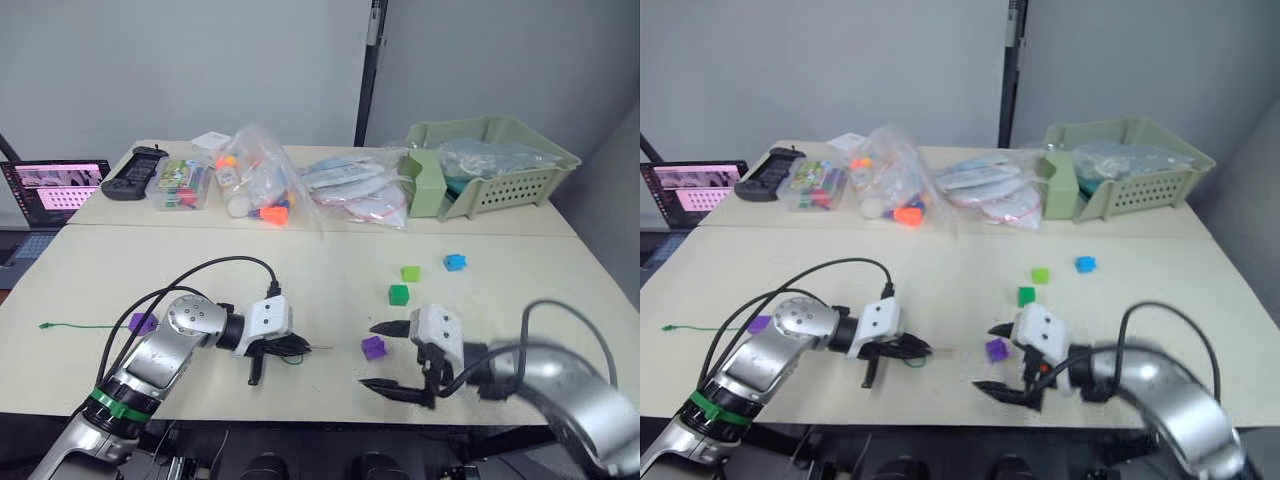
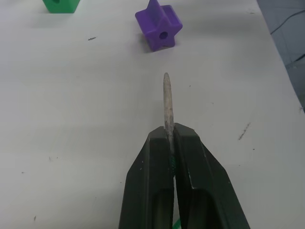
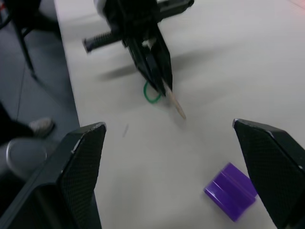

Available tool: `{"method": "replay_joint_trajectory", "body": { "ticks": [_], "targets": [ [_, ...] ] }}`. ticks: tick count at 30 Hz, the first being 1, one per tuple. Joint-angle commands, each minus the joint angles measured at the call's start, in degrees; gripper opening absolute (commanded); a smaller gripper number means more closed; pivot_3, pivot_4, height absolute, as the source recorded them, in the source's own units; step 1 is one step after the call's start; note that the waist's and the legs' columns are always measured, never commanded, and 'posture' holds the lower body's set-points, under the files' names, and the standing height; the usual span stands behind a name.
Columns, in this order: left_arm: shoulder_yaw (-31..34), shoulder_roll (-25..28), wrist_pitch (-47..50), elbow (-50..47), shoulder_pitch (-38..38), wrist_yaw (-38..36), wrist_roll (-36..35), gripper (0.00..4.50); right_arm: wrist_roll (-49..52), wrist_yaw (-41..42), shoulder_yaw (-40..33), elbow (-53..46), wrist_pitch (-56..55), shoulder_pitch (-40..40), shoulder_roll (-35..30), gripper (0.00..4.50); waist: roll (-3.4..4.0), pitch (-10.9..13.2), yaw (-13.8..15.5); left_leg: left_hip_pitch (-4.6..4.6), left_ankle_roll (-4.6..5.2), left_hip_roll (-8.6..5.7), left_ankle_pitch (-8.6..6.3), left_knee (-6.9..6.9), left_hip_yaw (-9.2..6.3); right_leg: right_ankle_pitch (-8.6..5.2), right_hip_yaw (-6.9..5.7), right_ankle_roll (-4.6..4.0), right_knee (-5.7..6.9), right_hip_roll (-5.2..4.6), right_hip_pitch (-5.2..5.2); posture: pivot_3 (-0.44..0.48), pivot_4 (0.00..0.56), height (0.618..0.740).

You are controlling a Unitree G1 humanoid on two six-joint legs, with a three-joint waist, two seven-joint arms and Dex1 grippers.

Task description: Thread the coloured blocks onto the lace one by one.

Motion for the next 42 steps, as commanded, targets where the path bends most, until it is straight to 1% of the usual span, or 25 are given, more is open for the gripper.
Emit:
{"method": "replay_joint_trajectory", "body": {
  "ticks": [1, 3, 5, 9, 12, 15, 19, 22, 23, 25, 27, 30, 33, 37, 42],
  "targets": [
    [1.4, 0.4, 1.6, -3.4, 0.0, -0.1, -1.7, 0.00, -5.9, 11.0, 5.3, 13.5, -13.7, -7.3, -1.6, 4.49, -0.01, 0.0, -0.1, 0.01, 0.00, 0.01, 0.00, 0.00, 0.02, 0.00, 0.00, 0.00, 0.00, 0.03, 0.00, 0.000, 0.150, 0.740],
    [1.5, 0.7, 2.0, -4.0, 0.6, 0.2, -1.5, 0.00, -10.3, 15.1, 8.9, 21.9, -21.8, -11.9, -1.2, 4.49, -0.01, 0.0, 0.0, 0.00, 0.00, 0.05, 0.00, -0.01, 0.01, 0.00, 0.01, -0.01, 0.02, 0.10, -0.05, 0.000, 0.150, 0.740],
    [1.8, 0.9, 2.6, -4.8, 1.3, 0.7, -1.5, 0.00, -12.6, 18.8, 11.4, 28.9, -27.6, -16.0, 0.2, 4.49, -0.01, 0.0, -0.1, -0.05, 0.02, 0.06, -0.01, -0.03, -0.01, 0.01, 0.01, -0.03, 0.03, 0.11, -0.10, 0.000, 0.150, 0.740],
    [2.3, 1.2, 3.8, -6.5, 2.2, 1.4, -1.6, 0.00, -15.1, 22.6, 14.0, 37.7, -34.3, -20.1, 3.4, 4.49, -0.01, 0.0, 0.1, -0.11, 0.02, 0.04, -0.02, -0.02, -0.03, 0.02, 0.03, -0.05, 0.05, 0.04, -0.14, 0.000, 0.150, 0.740],
    [2.3, 1.5, 4.5, -7.3, 2.4, 1.7, -1.5, 0.00, -16.1, 23.9, 14.8, 41.7, -37.5, -21.4, 5.3, 4.49, -0.01, 0.0, 0.4, -0.08, 0.02, 0.03, -0.02, -0.01, -0.06, 0.03, 0.02, -0.04, 0.08, -0.05, -0.10, 0.000, 0.150, 0.740],
    [2.2, 1.8, 5.3, -8.1, 2.2, 2.1, -1.3, 0.00, -17.0, 24.5, 14.8, 44.6, -39.8, -22.1, 6.5, 3.68, -0.01, 0.0, 0.4, -0.08, 0.02, 0.02, -0.02, 0.00, -0.09, 0.04, 0.02, -0.03, 0.07, -0.10, -0.07, 0.000, 0.150, 0.740],
    [2.4, 1.6, 7.1, -9.5, 2.2, 2.9, -1.8, 0.00, -17.7, 24.7, 14.3, 46.7, -41.6, -21.6, 6.9, 2.25, -0.01, 0.0, 0.3, -0.05, 0.02, 0.03, -0.02, 0.00, -0.21, 0.04, 0.02, -0.03, 0.10, -0.10, -0.08, 0.000, 0.150, 0.740],
    [2.4, 1.4, 8.6, -10.5, 1.9, 3.4, -2.4, 0.00, -17.2, 23.9, 13.9, 45.8, -40.7, -20.9, 7.2, 1.35, -0.01, 0.0, 0.3, -0.03, 0.02, 0.03, -0.02, 0.00, -0.29, 0.05, 0.03, -0.04, 0.13, -0.09, -0.07, 0.000, 0.150, 0.740],
    [2.3, 1.4, 8.9, -10.7, 1.8, 3.5, -2.5, 0.00, -17.1, 23.9, 13.8, 45.6, -40.5, -20.8, 7.2, 1.36, -0.01, 0.0, 0.3, -0.02, 0.02, 0.04, -0.02, 0.00, -0.32, 0.05, 0.03, -0.04, 0.13, -0.08, -0.07, 0.000, 0.150, 0.740],
    [1.1, 1.4, 10.2, -11.6, 0.7, 4.0, -1.8, 0.00, -16.9, 20.8, 13.1, 42.3, -36.6, -19.5, 7.6, 1.36, -0.01, 0.0, 0.3, -0.01, 0.02, 0.04, -0.02, 0.00, -0.33, 0.05, 0.03, -0.04, 0.14, -0.08, -0.07, 0.000, 0.150, 0.740],
    [-0.6, 1.3, 12.8, -12.7, -1.1, 4.7, -0.9, 0.00, -16.5, 16.6, 12.5, 36.1, -29.0, -17.4, 8.4, 1.36, -0.01, 0.0, 0.4, -0.03, 0.02, 0.03, -0.02, 0.00, -0.37, 0.05, 0.03, -0.04, 0.16, -0.07, -0.08, 0.000, 0.150, 0.740],
    [-2.7, 0.9, 18.5, -14.8, -3.9, 6.2, -0.4, 0.00, -17.4, 12.7, 12.6, 29.6, -21.5, -15.3, 8.7, 1.36, -0.01, 0.0, 0.4, -0.06, 0.02, 0.00, -0.02, 0.00, -0.40, 0.05, 0.03, -0.04, 0.19, -0.08, -0.10, 0.000, 0.150, 0.740],
    [-5.1, 1.4, 21.6, -16.0, -6.2, 7.1, 1.2, 0.00, -16.7, 9.5, 12.8, 23.8, -15.0, -13.7, 9.6, 1.36, -0.01, 0.0, 0.4, -0.06, 0.02, -0.04, -0.01, 0.01, -0.39, 0.05, 0.03, -0.03, 0.19, -0.08, -0.09, 0.000, 0.150, 0.740],
    [-7.9, 1.2, 27.6, -16.0, -8.5, 7.9, 1.6, 0.00, -18.6, 7.0, 14.4, 21.6, -11.8, -12.3, 9.4, 1.36, -0.01, 0.0, 0.3, -0.05, 0.02, -0.08, -0.02, 0.01, -0.35, 0.04, 0.02, -0.03, 0.18, -0.01, -0.10, 0.000, 0.150, 0.740],
    [-9.5, 2.4, 29.4, -16.1, -10.0, 8.2, 2.8, 0.00, -18.9, 7.1, 14.6, 21.0, -11.4, -12.1, 8.9, 1.36, -0.01, 0.0, 0.3, -0.06, 0.02, -0.06, -0.02, 0.01, -0.29, 0.04, 0.03, -0.03, 0.16, 0.01, -0.10, 0.000, 0.150, 0.740]
  ]
}}
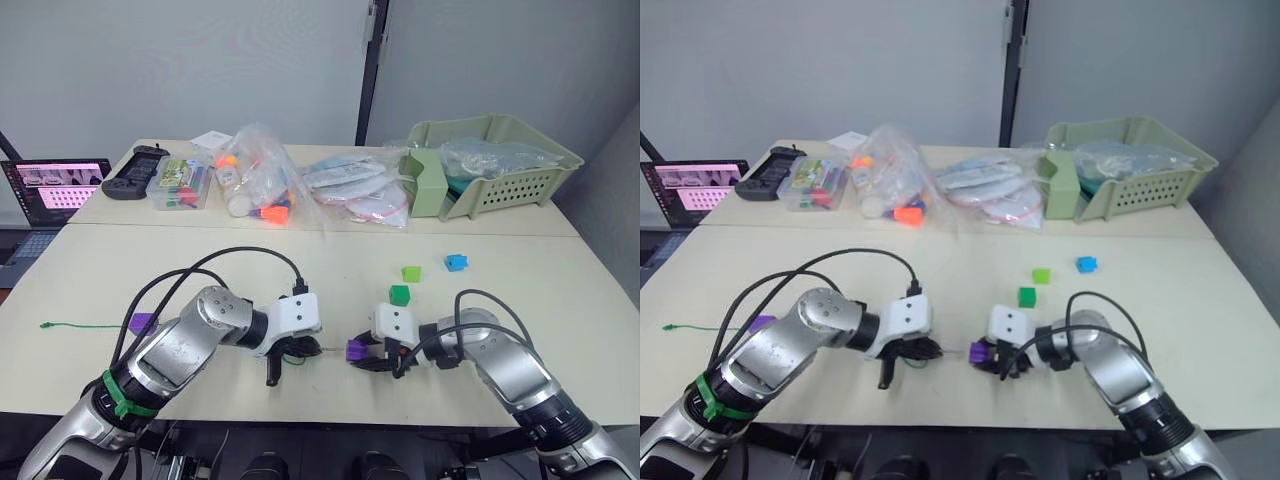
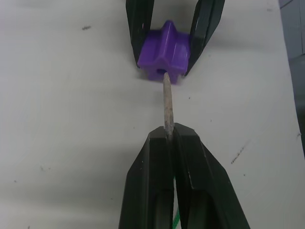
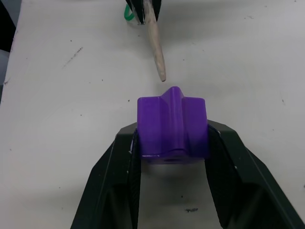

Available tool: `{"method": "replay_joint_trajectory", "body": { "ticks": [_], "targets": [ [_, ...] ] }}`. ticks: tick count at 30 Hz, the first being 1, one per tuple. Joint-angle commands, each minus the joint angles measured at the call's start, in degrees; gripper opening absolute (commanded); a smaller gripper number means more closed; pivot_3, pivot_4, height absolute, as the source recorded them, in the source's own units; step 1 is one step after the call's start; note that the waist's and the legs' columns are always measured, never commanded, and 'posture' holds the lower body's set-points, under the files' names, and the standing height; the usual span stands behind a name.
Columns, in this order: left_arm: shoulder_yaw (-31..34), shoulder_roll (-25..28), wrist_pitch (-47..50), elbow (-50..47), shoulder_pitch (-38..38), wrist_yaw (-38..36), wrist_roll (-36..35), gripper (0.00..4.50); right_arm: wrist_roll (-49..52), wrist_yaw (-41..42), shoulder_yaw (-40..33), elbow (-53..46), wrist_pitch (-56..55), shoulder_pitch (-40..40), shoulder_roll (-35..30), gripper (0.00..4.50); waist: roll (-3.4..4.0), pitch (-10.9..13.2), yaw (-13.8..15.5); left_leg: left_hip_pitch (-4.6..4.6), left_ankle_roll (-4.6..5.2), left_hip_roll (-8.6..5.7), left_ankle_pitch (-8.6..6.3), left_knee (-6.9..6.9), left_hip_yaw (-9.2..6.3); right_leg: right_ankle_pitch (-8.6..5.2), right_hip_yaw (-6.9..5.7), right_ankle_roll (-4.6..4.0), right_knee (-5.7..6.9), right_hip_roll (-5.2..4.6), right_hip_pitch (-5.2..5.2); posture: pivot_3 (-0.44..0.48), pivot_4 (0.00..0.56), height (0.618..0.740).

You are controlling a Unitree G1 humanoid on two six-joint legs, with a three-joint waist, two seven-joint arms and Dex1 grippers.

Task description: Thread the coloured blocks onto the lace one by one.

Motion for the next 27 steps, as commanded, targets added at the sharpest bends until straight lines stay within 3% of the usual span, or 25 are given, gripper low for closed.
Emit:
{"method": "replay_joint_trajectory", "body": {
  "ticks": [1, 27],
  "targets": [
    [-0.5, 1.3, 0.8, -1.7, -1.8, 0.2, 0.9, 0.00, 0.0, 0.1, 0.0, -1.6, 0.5, 0.0, -0.7, 1.36, 0.00, 0.0, 0.0, 0.00, 0.00, 0.00, 0.00, 0.00, 0.00, 0.00, 0.00, 0.00, 0.00, 0.00, 0.00, 0.000, 0.150, 0.740],
    [-3.8, -2.3, 0.3, 2.8, -1.4, 4.2, 2.7, 0.00, 0.8, -2.1, 0.0, -3.3, 3.5, 0.1, 1.5, 1.36, 0.00, 0.0, 0.0, 0.01, 0.00, 0.00, 0.00, 0.00, -0.01, 0.00, 0.00, 0.00, 0.00, 0.00, 0.02, 0.000, 0.150, 0.740]
  ]
}}
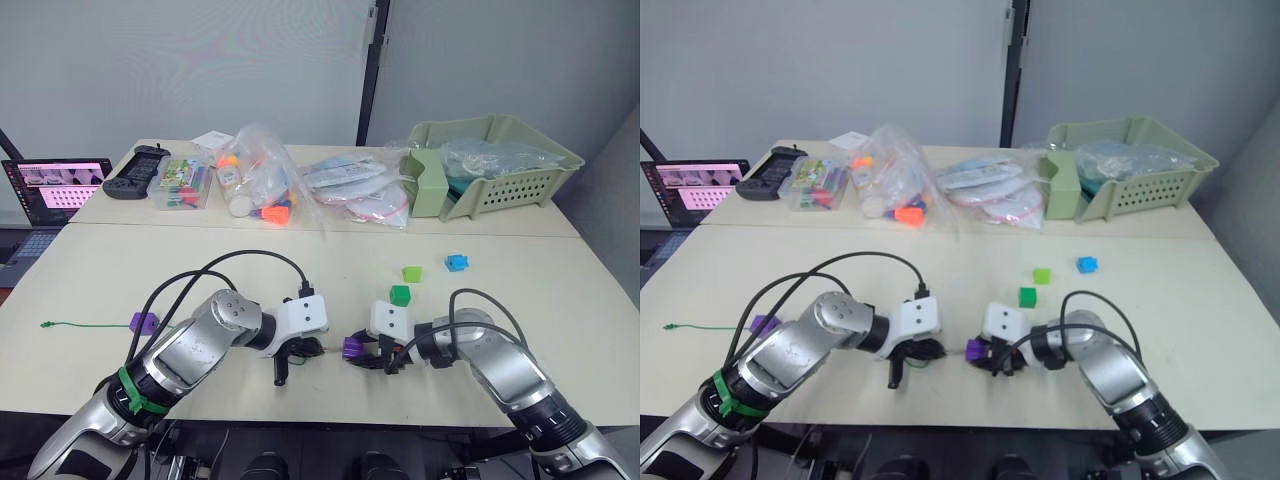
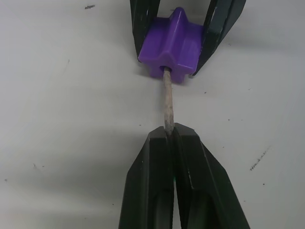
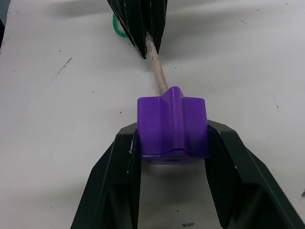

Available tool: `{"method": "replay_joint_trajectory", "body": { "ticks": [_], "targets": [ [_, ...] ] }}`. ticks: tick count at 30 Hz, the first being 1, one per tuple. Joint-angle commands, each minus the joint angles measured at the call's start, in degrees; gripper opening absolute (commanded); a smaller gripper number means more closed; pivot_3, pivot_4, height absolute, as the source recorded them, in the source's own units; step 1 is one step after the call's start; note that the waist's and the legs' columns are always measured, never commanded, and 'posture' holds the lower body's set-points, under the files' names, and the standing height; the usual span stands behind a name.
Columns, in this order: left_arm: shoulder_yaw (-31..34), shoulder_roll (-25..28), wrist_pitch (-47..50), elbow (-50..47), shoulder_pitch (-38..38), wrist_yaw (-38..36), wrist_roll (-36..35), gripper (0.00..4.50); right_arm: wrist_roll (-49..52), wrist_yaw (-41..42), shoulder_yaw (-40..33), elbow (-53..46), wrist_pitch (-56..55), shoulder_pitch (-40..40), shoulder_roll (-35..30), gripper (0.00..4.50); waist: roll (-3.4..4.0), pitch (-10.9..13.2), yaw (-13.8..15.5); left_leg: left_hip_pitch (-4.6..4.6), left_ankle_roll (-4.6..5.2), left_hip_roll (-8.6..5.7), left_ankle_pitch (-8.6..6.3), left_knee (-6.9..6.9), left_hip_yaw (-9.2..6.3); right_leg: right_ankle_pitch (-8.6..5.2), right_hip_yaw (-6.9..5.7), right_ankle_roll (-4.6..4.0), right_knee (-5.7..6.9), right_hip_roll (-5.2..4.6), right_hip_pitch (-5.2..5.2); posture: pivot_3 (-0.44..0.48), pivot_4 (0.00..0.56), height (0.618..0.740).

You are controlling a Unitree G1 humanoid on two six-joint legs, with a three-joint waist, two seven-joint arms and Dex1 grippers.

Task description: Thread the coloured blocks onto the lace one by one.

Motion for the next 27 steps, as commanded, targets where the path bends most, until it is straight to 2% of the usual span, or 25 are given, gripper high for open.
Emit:
{"method": "replay_joint_trajectory", "body": {
  "ticks": [1, 18, 27],
  "targets": [
    [-0.4, -0.1, -1.2, 0.2, 0.0, 0.7, 1.1, 0.00, 0.8, 0.1, -0.1, -2.3, 0.1, 0.3, -0.2, 1.36, 0.00, 0.0, 0.0, 0.00, 0.00, 0.00, 0.00, 0.00, 0.01, 0.00, 0.00, 0.00, 0.00, 0.00, 0.00, 0.000, 0.150, 0.740],
    [-2.0, -1.5, -2.0, 0.0, -0.6, 1.3, 2.0, 0.00, 1.0, 0.1, 1.0, -4.9, 1.0, 0.2, 0.3, 1.36, 0.00, 0.0, 0.0, 0.00, 0.00, 0.00, 0.00, 0.00, 0.00, 0.00, 0.00, 0.00, 0.00, 0.00, 0.00, 0.000, 0.150, 0.740],
    [-1.8, -4.7, -4.2, 2.1, -0.7, 1.4, 1.6, 0.00, 1.3, -0.7, 2.0, -7.3, 3.0, 0.0, 1.2, 1.36, 0.00, 0.0, 0.0, 0.00, 0.00, 0.00, 0.00, 0.00, 0.00, 0.00, 0.00, 0.00, 0.01, 0.00, 0.00, 0.000, 0.150, 0.740]
  ]
}}
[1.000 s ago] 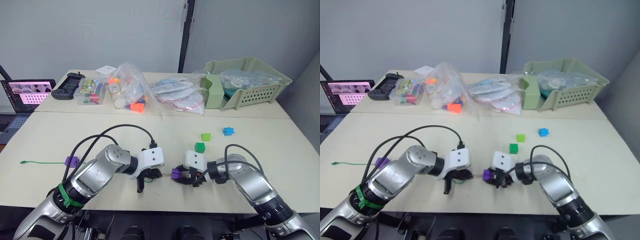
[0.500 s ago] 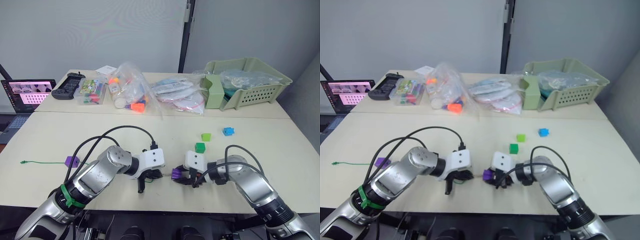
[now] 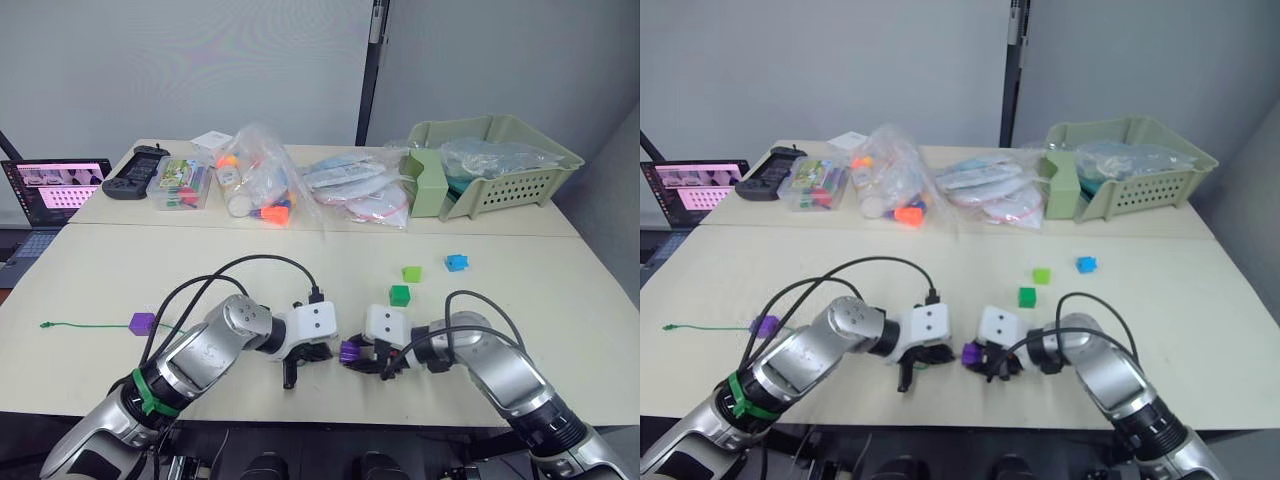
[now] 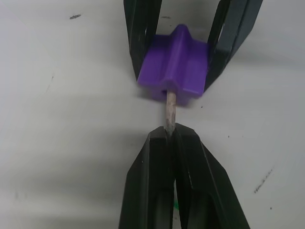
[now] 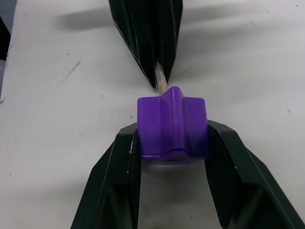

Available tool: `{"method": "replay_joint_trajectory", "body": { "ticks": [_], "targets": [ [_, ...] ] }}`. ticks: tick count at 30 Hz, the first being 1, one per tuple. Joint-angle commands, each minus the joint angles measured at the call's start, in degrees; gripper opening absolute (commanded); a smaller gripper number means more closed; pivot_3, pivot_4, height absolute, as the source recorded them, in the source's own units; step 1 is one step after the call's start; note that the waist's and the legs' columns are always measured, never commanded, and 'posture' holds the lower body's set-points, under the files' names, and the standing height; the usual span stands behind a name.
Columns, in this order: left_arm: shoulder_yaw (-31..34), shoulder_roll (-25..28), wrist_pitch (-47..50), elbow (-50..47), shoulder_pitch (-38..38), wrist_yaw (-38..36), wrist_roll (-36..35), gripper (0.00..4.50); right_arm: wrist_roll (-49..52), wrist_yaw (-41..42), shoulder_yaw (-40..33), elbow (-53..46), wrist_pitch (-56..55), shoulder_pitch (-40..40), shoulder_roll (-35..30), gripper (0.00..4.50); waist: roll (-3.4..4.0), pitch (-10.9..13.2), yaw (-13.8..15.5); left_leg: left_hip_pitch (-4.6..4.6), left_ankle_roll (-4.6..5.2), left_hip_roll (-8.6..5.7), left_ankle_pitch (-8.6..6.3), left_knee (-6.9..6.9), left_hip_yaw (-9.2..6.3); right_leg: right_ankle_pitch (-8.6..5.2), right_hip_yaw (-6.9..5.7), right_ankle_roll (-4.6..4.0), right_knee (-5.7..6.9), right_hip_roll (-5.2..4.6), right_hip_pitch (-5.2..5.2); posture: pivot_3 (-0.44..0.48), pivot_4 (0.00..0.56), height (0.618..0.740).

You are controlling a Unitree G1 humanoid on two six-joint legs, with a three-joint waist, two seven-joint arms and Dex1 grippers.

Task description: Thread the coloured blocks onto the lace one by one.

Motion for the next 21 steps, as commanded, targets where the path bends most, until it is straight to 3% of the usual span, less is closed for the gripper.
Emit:
{"method": "replay_joint_trajectory", "body": {
  "ticks": [1, 7, 12, 19, 21],
  "targets": [
    [0.7, -1.7, -3.1, 0.6, -0.5, 0.1, -0.3, 0.00, 1.5, -0.1, 0.6, -3.9, 0.1, -0.5, 1.2, 1.36, 0.00, 0.0, 0.0, 0.00, 0.00, 0.00, 0.00, 0.00, 0.00, 0.00, 0.00, 0.00, 0.00, 0.00, 0.00, 0.000, 0.150, 0.740],
    [2.7, -4.6, -5.9, 3.4, 1.4, -0.5, -2.8, 0.00, 2.0, -1.0, 0.5, -4.8, 1.2, -0.6, 2.5, 1.36, 0.00, 0.0, 0.0, 0.00, 0.00, 0.00, 0.00, 0.00, -0.02, 0.00, 0.00, 0.00, 0.00, -0.01, 0.00, 0.000, 0.150, 0.740],
    [5.2, -3.6, -9.7, 5.4, 3.1, -2.8, -3.5, 0.00, 1.5, -1.6, 0.4, -4.5, 1.5, 0.2, 2.0, 1.36, 0.00, 0.0, 0.0, 0.02, 0.00, 0.00, 0.00, 0.01, -0.02, 0.00, 0.00, 0.00, 0.02, -0.02, 0.01, 0.000, 0.150, 0.740],
    [10.6, 1.0, -16.5, 6.1, 5.5, -7.0, -5.6, 2.28, 1.4, -1.9, -0.3, -4.5, 1.9, 1.5, 0.8, 1.36, 0.00, 0.0, 0.0, 0.00, 0.00, 0.02, 0.00, 0.01, -0.05, 0.00, 0.00, -0.01, 0.04, -0.02, -0.03, 0.000, 0.150, 0.740],
    [12.2, 2.1, -17.8, 6.7, 6.1, -8.0, -6.2, 2.52, 1.4, -2.0, -0.4, -4.5, 2.0, 1.6, 0.7, 1.36, 0.01, 0.0, 0.0, 0.00, 0.00, 0.02, 0.00, 0.01, -0.04, 0.00, 0.00, -0.01, 0.04, -0.02, -0.03, 0.000, 0.150, 0.740]
  ]
}}
